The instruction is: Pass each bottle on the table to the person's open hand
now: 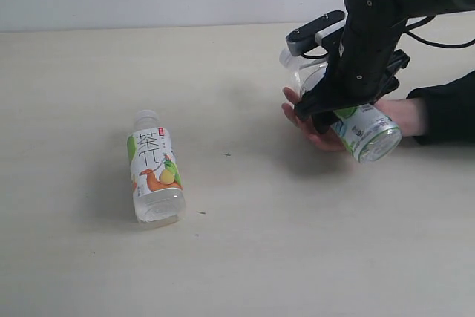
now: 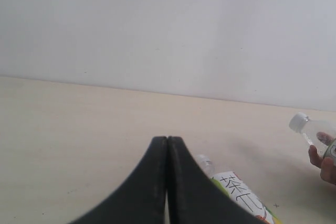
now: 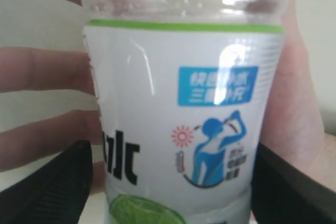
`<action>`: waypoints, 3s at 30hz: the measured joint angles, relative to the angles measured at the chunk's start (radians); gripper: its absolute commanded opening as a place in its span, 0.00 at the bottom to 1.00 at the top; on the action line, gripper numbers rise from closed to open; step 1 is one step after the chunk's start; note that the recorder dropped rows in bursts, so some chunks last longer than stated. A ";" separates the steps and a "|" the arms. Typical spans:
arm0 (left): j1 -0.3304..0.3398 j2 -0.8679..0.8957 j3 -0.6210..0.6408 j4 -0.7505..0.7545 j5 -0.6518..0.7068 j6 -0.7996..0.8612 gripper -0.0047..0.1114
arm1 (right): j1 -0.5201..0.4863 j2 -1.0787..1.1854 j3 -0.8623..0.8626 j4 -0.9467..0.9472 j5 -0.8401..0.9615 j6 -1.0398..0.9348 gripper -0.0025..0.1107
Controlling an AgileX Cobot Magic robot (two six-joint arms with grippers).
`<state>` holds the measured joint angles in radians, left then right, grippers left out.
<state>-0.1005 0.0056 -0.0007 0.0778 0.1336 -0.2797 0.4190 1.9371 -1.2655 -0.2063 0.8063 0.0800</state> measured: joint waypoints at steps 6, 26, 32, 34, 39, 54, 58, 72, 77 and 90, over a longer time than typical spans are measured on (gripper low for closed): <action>0.000 0.000 0.000 0.000 0.000 0.000 0.04 | 0.000 -0.004 0.000 0.002 -0.007 0.006 0.69; 0.000 0.000 0.000 0.000 0.000 0.000 0.04 | 0.000 -0.510 0.070 0.529 -0.039 -0.338 0.43; 0.000 0.000 0.000 0.000 0.000 0.000 0.04 | 0.000 -0.795 0.304 0.640 -0.077 -0.467 0.08; 0.000 0.000 0.000 0.000 0.000 0.000 0.04 | 0.000 -0.892 0.400 0.644 -0.112 -0.474 0.02; 0.000 0.000 0.000 0.000 0.000 0.000 0.04 | 0.000 -1.122 0.575 0.653 -0.182 -0.479 0.02; 0.000 0.000 0.000 0.000 0.000 0.000 0.04 | 0.000 -1.472 0.696 0.619 -0.254 -0.481 0.02; 0.000 0.000 0.000 0.000 0.000 0.000 0.04 | 0.000 -1.472 0.719 0.618 -0.276 -0.479 0.02; 0.000 0.000 0.000 0.000 0.000 0.000 0.04 | 0.000 -1.472 0.725 0.618 -0.293 -0.477 0.02; 0.000 0.000 0.000 0.000 0.000 0.000 0.04 | 0.000 -1.472 0.725 0.618 -0.295 -0.477 0.02; 0.000 0.000 0.000 0.000 0.000 0.000 0.04 | 0.000 -1.472 0.725 0.618 -0.295 -0.477 0.02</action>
<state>-0.1005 0.0056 -0.0007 0.0778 0.1336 -0.2797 0.4190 0.4647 -0.5401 0.4117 0.5117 -0.3967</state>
